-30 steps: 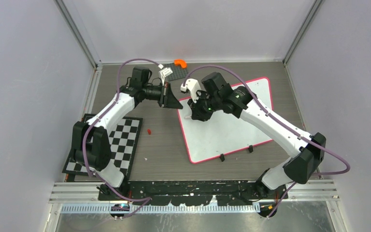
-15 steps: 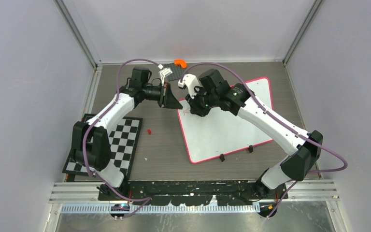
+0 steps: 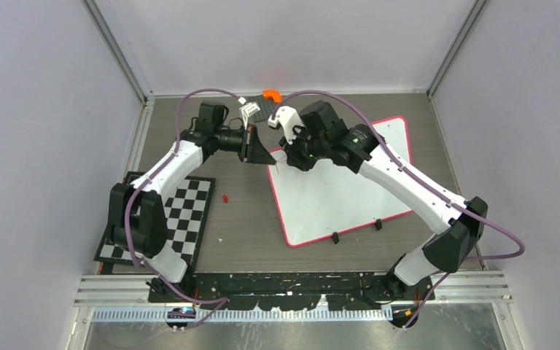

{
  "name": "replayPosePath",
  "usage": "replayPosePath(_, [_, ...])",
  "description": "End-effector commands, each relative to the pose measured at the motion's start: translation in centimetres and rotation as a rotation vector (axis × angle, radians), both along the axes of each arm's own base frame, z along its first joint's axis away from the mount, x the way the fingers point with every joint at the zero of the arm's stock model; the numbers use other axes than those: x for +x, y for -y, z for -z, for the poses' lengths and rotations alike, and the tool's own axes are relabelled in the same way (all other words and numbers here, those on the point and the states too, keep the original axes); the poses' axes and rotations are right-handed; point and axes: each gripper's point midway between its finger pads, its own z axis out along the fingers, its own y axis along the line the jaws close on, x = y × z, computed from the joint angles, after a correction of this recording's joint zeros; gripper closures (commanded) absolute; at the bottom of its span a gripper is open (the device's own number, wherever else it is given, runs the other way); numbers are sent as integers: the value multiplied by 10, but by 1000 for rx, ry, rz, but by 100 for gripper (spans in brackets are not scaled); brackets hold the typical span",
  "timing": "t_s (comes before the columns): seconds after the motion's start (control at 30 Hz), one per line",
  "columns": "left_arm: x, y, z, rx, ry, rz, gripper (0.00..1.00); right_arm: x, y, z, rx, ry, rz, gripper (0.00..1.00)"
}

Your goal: Write a sentence on the whiteboard

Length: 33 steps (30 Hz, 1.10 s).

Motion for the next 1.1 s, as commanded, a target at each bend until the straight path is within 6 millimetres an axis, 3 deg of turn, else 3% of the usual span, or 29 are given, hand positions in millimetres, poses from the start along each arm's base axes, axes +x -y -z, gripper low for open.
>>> replayPosePath(0.0, [-3, 0, -12, -13, 36, 0, 100, 11, 4, -6, -8, 59, 31, 100])
replayPosePath(0.23, [-2, 0, -10, -11, 33, 0, 100, -2, 14, 9, -30, 27, 19, 100])
replayPosePath(0.63, [-3, 0, -10, -9, 33, 1, 100, -14, 14, 12, -30, -6, -21, 100])
replayPosePath(1.07, [-1, 1, -6, -4, 23, 2, 100, 21, 15, -17, -1, 101, 75, 100])
